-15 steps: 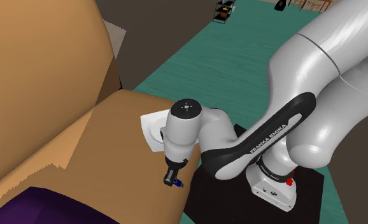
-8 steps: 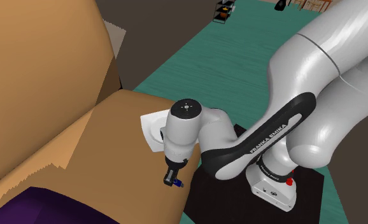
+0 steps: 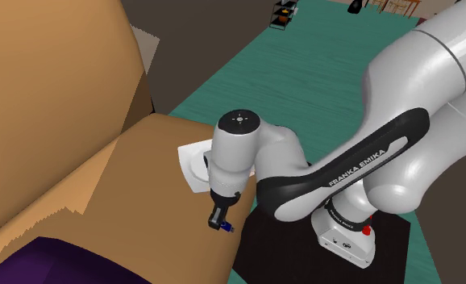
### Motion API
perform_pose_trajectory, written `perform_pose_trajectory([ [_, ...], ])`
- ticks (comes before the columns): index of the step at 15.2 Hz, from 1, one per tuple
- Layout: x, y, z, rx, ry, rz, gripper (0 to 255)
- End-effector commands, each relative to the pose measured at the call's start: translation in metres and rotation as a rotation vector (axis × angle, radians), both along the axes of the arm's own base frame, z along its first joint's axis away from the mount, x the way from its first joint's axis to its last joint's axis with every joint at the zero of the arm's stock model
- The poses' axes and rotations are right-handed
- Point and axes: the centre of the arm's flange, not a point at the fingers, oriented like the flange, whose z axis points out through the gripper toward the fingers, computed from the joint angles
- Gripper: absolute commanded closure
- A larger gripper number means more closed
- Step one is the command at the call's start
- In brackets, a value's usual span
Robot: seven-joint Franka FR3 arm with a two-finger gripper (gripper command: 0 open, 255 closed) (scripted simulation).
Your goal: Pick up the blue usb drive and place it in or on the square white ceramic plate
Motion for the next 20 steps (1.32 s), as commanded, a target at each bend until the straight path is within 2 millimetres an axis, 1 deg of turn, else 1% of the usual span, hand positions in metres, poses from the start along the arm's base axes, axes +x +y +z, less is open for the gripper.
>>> perform_pose_trajectory([
  [1,0.000,0.001,0.011,0.000,0.001,0.000,255],
  [18,0.000,0.001,0.099,0.000,0.001,0.000,255],
  [20,0.021,-0.015,0.101,0.000,0.001,0.000,255],
])
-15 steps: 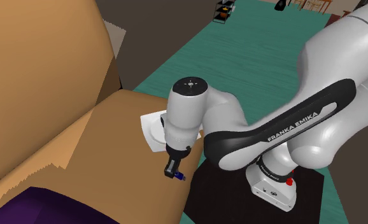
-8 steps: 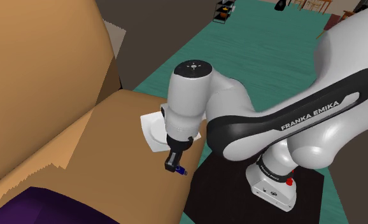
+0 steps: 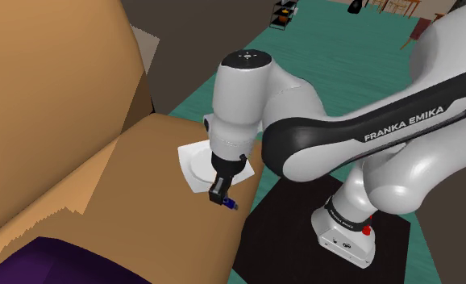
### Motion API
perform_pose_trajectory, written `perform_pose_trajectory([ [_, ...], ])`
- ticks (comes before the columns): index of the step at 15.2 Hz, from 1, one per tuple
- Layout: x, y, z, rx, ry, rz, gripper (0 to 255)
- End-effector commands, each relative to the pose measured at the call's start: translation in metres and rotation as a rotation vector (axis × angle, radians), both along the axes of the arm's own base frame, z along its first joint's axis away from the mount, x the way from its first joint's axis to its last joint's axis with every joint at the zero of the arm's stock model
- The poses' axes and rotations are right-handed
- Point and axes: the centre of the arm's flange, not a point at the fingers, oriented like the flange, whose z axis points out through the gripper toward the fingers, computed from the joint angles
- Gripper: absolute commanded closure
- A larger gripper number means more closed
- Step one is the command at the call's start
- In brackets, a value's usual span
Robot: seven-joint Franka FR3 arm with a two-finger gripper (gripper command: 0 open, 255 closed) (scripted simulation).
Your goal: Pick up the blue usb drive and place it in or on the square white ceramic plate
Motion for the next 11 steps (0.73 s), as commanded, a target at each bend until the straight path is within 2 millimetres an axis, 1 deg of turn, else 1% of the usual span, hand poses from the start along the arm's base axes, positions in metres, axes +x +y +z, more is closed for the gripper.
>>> perform_pose_trajectory([
  [1,0.019,-0.015,0.004,0.000,0.000,0.000,255],
  [11,0.122,-0.096,0.017,0.000,0.000,0.000,255],
])
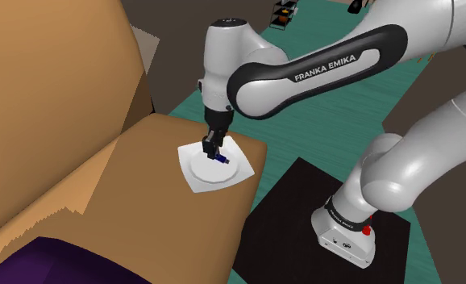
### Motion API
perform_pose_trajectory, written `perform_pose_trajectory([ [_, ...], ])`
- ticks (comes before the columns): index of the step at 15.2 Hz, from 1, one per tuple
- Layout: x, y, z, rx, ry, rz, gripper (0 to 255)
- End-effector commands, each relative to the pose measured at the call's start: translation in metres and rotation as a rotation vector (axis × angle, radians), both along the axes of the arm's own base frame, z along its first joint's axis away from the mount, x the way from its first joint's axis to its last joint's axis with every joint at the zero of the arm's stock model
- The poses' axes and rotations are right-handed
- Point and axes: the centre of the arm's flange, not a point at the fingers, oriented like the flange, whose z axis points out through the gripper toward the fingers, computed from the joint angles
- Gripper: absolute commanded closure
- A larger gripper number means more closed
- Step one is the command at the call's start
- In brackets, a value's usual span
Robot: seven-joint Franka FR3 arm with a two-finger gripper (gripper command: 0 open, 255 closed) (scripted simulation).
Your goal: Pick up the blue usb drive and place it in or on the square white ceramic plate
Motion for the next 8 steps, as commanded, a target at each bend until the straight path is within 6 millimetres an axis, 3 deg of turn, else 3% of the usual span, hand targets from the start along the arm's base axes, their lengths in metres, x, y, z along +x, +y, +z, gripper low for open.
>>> perform_pose_trajectory([
  [1,0.021,-0.017,0.005,-0.001,0.000,0.001,255],
  [4,0.056,-0.045,0.009,-0.001,0.000,0.001,255],
  [8,0.056,-0.045,-0.012,-0.001,0.000,0.001,255],
])
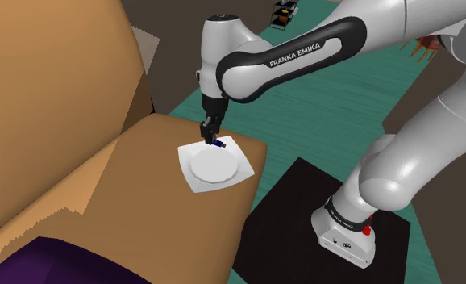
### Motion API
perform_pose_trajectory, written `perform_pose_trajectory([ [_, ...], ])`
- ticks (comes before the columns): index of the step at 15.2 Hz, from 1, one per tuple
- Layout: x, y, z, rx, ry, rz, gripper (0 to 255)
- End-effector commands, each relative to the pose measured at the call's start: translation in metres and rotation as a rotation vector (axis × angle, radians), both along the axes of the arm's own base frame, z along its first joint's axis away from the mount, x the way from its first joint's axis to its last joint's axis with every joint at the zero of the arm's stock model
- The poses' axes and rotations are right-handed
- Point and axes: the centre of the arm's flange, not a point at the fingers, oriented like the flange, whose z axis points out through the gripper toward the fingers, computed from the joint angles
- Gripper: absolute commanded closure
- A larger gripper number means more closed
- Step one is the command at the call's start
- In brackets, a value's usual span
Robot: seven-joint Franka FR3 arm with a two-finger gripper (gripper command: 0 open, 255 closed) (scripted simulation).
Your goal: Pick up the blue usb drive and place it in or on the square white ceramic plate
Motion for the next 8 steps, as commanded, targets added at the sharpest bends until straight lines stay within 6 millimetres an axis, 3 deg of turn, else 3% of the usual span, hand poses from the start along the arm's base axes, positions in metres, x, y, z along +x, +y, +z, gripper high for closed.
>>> perform_pose_trajectory([
  [1,0.001,-0.001,-0.010,0.000,0.000,0.000,255],
  [8,0.001,-0.001,-0.047,0.000,0.000,0.000,255],
])
